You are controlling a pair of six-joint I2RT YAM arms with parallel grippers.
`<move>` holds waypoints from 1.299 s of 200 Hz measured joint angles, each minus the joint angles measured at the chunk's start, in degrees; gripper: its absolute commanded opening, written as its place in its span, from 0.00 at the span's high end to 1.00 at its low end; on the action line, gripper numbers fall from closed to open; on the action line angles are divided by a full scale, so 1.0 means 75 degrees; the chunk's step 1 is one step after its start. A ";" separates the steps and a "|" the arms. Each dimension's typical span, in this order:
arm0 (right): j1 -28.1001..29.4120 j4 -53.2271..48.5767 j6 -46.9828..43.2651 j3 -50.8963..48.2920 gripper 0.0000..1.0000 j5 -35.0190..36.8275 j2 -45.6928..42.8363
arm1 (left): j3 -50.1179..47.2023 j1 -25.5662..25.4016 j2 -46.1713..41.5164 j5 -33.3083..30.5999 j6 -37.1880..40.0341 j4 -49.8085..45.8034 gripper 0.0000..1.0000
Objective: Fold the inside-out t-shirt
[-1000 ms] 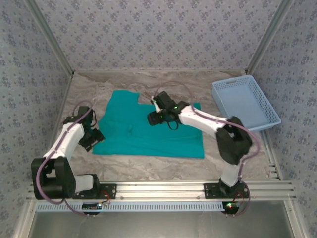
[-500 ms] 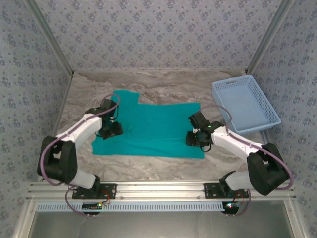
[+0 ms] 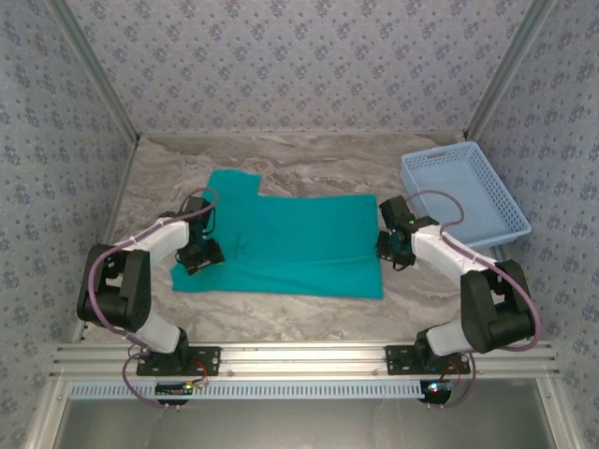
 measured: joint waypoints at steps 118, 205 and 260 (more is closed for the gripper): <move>0.0609 -0.0146 0.0047 0.0551 0.83 0.1250 0.1553 | -0.0157 0.0667 0.0006 0.0475 -0.0458 0.0239 0.46; 0.0522 -0.0627 -0.0347 0.0638 0.68 0.0545 -0.0157 | -0.0152 0.0903 -0.0863 0.1145 -0.0510 -0.0466 0.45; 0.3063 0.0635 0.0114 0.0787 0.67 -0.0970 0.0493 | 0.1096 0.0903 -0.1597 0.0484 0.0009 -0.0638 0.41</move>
